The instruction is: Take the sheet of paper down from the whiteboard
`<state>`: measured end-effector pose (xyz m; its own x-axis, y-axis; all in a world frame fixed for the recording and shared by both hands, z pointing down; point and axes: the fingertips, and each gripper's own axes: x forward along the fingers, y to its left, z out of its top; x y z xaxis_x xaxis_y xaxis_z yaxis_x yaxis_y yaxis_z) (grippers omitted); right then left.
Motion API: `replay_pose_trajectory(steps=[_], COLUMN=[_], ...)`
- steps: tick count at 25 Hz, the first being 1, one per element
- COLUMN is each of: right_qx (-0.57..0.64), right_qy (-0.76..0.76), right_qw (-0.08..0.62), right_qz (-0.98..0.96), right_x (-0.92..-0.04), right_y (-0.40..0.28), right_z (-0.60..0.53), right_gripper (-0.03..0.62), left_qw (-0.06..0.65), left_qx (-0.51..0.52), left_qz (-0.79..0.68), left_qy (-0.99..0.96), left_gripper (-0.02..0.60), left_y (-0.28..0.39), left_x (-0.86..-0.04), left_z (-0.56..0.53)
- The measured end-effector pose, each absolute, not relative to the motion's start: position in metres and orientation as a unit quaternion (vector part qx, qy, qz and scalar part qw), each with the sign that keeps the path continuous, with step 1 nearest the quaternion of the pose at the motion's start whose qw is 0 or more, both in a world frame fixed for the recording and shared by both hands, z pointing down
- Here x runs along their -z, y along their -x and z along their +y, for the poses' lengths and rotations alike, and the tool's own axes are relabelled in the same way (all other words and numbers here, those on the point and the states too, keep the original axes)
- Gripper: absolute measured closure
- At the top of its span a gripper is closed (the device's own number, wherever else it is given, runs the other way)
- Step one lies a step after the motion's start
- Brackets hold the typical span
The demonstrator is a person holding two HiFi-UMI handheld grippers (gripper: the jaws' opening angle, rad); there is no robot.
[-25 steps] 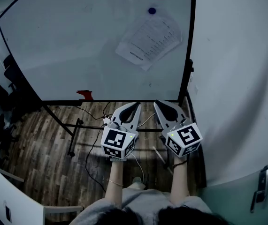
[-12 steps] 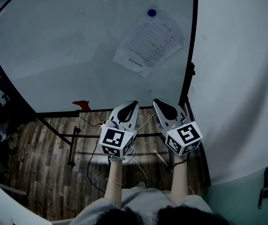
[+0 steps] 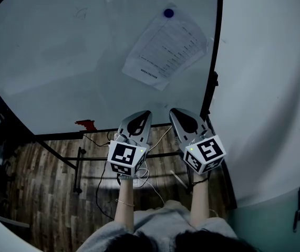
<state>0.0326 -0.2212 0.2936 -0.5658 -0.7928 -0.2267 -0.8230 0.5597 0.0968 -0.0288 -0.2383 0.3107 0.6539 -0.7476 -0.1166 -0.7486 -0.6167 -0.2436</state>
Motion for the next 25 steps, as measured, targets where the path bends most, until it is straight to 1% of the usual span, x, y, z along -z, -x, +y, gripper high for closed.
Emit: replay_pose_trajectory(steps=[3, 8, 13, 18, 22, 25], right_qx=[-0.095, -0.107, -0.141, -0.197, -0.236, -0.262], right_qy=[0.456, 0.452, 0.432, 0.452, 0.457, 0.463], right_qw=[0.078, 0.077, 0.083, 0.075, 0.065, 0.05], right_qz=[0.882, 0.882, 0.887, 0.867, 0.855, 0.845], right_x=[-0.291, -0.27, -0.239, -0.2, -0.174, -0.16], right_y=[-0.038, -0.047, -0.046, -0.055, -0.059, -0.058], right_z=[-0.232, -0.26, -0.284, -0.304, -0.315, -0.323], right_gripper=[0.592, 0.592, 0.592, 0.592, 0.592, 0.592], left_qw=[0.151, 0.154, 0.13, 0.121, 0.093, 0.084], left_qx=[-0.014, -0.014, -0.049, -0.092, -0.106, -0.108], left_qz=[0.411, 0.398, 0.394, 0.401, 0.413, 0.417], left_qy=[0.899, 0.904, 0.909, 0.903, 0.9, 0.899], left_gripper=[0.575, 0.575, 0.576, 0.575, 0.575, 0.575], left_y=[0.022, 0.003, 0.004, 0.017, 0.029, 0.034], left_x=[-0.303, -0.292, -0.275, -0.261, -0.26, -0.259], left_z=[-0.246, -0.264, -0.286, -0.303, -0.318, -0.325])
